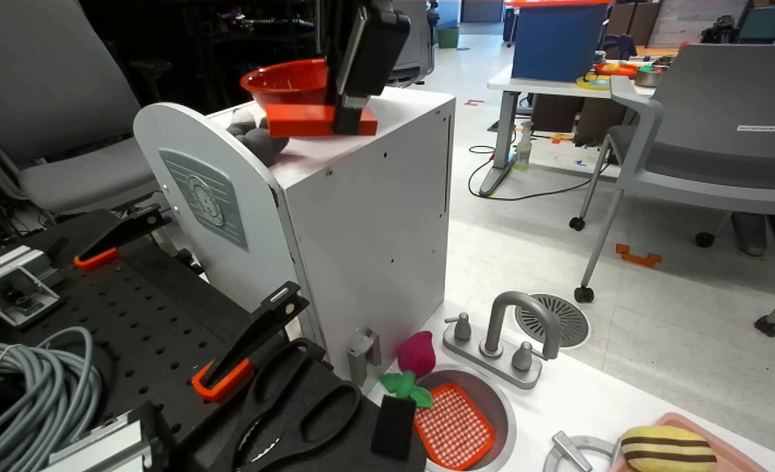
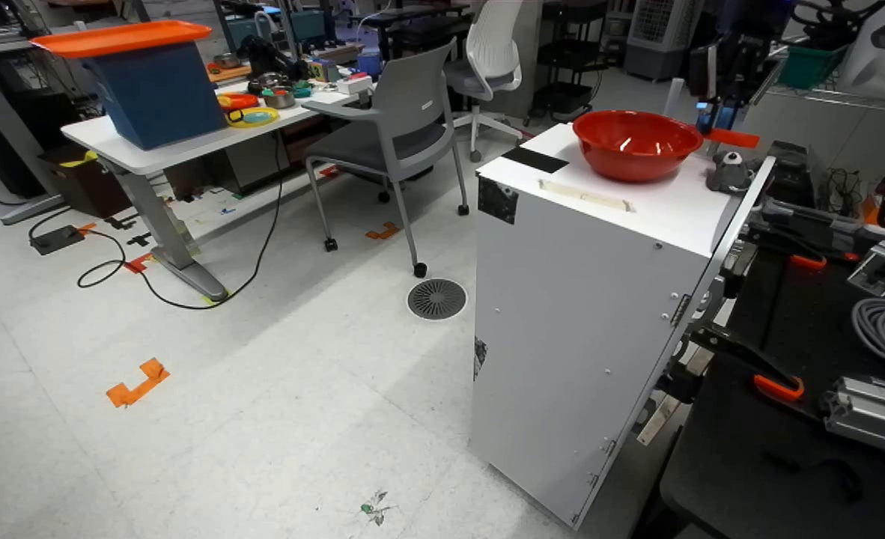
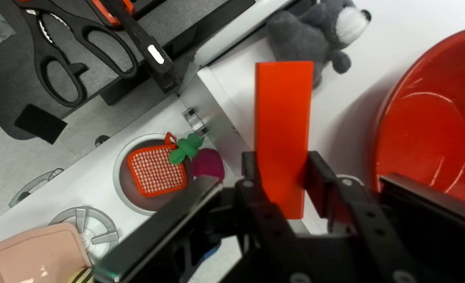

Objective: Take the block out of the red bowl on top of the cabinet

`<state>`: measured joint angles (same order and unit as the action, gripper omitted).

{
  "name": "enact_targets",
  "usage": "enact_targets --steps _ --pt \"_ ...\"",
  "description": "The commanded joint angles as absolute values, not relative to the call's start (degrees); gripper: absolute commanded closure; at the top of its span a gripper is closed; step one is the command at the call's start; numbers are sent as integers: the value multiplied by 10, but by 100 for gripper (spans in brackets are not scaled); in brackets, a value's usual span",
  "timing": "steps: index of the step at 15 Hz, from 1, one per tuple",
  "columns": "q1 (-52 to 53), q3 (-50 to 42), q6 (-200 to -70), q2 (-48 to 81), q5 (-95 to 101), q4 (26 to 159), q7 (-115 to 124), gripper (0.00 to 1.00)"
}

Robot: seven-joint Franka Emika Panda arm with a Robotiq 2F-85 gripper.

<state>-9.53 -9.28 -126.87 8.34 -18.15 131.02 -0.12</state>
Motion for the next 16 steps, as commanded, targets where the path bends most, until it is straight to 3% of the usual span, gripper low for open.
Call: enact_targets --steps 1,16 --pt "-87 -84 -1255 107 -155 1279 28 92" --pt "-67 -74 -1256 143 -106 1239 53 92"
